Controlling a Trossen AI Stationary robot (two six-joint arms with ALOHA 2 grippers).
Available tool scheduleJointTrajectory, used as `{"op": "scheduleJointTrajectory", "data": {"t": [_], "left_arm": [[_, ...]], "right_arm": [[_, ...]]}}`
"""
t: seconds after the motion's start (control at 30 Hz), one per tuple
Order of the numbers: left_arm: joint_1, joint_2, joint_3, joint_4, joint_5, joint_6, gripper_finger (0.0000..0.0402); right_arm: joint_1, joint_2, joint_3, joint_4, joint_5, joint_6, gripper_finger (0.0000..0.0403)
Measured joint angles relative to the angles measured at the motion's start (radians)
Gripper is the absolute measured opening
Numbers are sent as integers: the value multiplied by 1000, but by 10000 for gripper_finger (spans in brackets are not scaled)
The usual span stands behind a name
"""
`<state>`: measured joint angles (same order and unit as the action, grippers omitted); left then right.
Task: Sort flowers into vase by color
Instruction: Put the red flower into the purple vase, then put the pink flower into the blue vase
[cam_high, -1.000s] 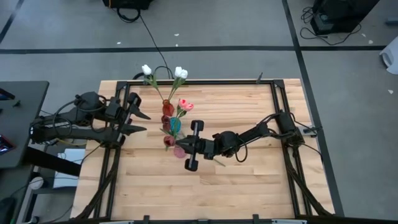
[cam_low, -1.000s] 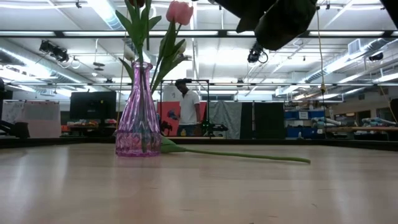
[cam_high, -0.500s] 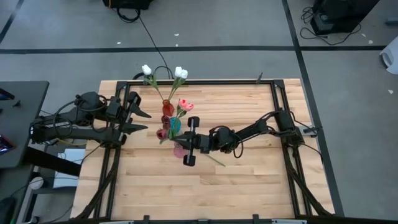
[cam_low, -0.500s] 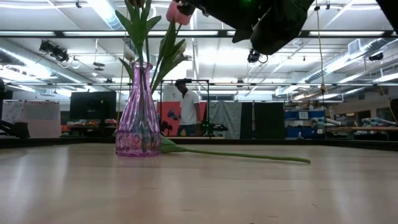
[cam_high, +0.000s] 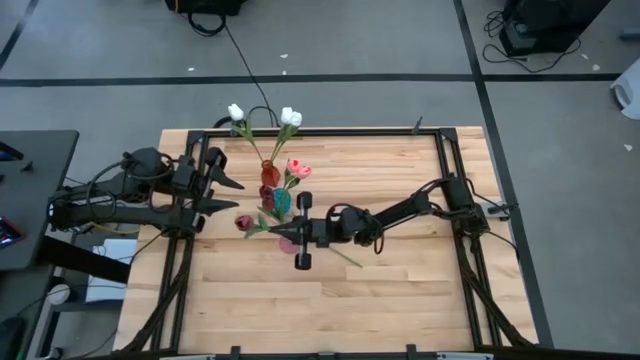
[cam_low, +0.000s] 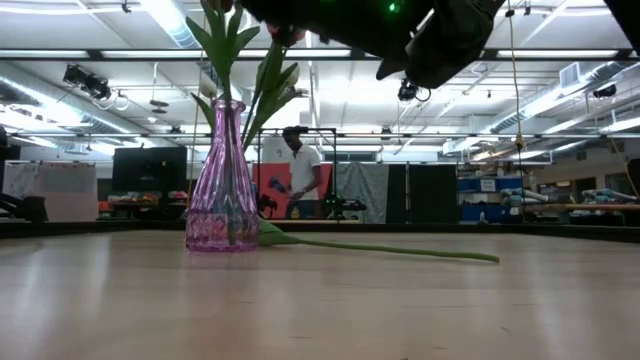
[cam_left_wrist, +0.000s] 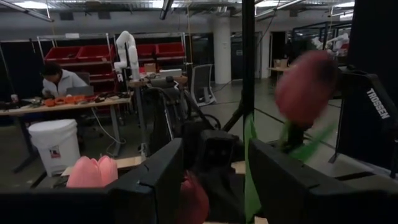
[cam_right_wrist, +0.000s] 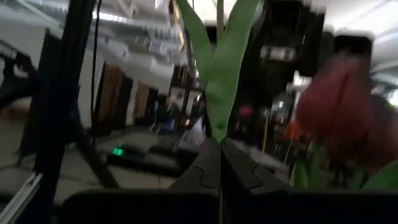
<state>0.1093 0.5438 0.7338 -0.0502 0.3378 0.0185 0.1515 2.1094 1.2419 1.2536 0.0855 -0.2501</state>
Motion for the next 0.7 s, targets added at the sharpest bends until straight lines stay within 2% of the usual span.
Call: {"op": "scheduleJointTrajectory", "data": {"t": [0.17,0.37,0.53,0.7], "left_arm": [[0,-2,0,-27,0,-2,187],[0,-2,0,-71,1,-4,187],[0,-2,0,-105,1,-8,187],[0,-12,-1,-111,-3,-8,187]], "right_arm": [[-6,0,0,-144,68,47,28],[3,-24,0,-363,119,79,72],[33,-77,0,-560,206,83,106],[75,-172,0,-743,305,87,123]]}}
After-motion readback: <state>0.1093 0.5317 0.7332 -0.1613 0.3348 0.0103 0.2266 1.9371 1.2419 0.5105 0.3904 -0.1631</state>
